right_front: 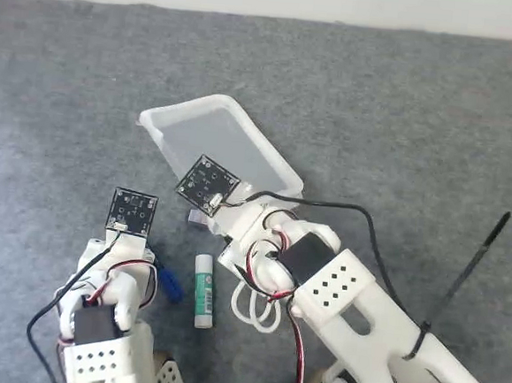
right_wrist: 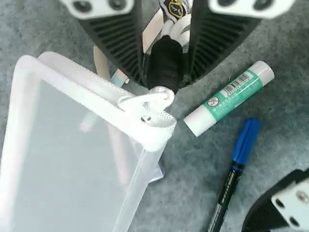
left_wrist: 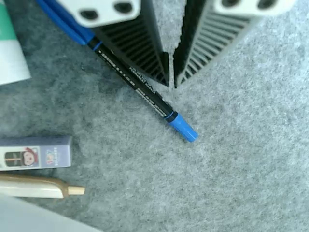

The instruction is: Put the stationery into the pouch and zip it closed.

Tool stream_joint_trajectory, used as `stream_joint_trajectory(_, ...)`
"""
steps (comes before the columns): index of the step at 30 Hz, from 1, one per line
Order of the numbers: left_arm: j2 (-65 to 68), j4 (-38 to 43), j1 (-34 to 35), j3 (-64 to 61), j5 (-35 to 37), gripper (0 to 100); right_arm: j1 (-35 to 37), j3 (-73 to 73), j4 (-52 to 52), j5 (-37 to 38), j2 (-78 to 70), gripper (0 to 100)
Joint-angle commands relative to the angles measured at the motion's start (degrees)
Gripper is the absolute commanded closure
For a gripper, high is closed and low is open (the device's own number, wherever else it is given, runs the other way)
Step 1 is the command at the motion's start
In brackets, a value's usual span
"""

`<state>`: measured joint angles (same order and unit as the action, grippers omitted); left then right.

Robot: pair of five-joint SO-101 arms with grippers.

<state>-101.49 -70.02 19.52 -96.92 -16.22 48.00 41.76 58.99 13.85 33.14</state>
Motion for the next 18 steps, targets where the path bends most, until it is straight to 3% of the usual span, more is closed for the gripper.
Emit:
stream_joint_trajectory(1, -0.2, 0.2, 0.3, 2.9, -0.1, 99, -0.5, -4.0, -2.6, 0.8, 3.9, 99.2)
stream_joint_trajectory(18, -0.2, 0.2, 0.3, 3.1, -0.1, 99, -0.5, -3.3, -3.5, 0.2, 4.3, 99.2)
